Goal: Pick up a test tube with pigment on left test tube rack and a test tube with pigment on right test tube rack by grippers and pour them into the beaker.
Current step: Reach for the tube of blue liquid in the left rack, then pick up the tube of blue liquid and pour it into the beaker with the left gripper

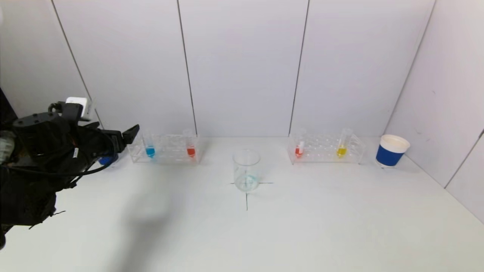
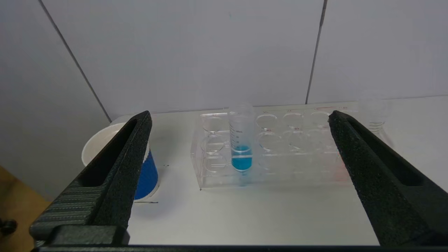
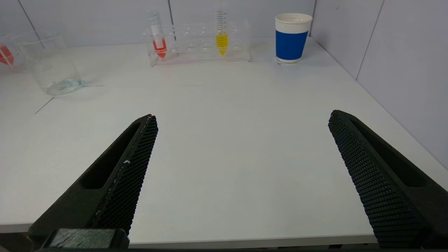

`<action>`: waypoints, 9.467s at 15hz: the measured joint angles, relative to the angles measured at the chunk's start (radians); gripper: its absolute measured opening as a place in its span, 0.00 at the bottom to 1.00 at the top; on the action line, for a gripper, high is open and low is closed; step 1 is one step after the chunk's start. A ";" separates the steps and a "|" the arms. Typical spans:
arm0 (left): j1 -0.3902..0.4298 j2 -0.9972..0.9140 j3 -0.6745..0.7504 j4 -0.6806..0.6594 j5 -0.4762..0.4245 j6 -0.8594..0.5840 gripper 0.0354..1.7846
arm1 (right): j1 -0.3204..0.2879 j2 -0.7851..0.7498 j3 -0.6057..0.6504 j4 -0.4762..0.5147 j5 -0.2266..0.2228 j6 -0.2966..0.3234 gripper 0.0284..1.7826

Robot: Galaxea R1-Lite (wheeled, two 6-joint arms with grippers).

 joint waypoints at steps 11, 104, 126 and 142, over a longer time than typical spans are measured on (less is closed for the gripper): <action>0.011 0.349 -0.192 -0.124 -0.050 -0.001 0.99 | 0.000 0.000 0.000 0.000 0.000 0.000 1.00; -0.007 0.301 -0.515 0.151 -0.037 0.006 0.24 | 0.000 0.000 0.000 0.000 0.000 0.000 1.00; -0.312 0.297 -1.119 0.759 -0.074 0.004 0.24 | 0.000 0.000 0.000 0.000 0.001 0.000 1.00; -0.417 0.428 -1.284 1.016 -0.510 0.174 0.24 | 0.000 0.000 0.000 0.000 0.000 0.000 1.00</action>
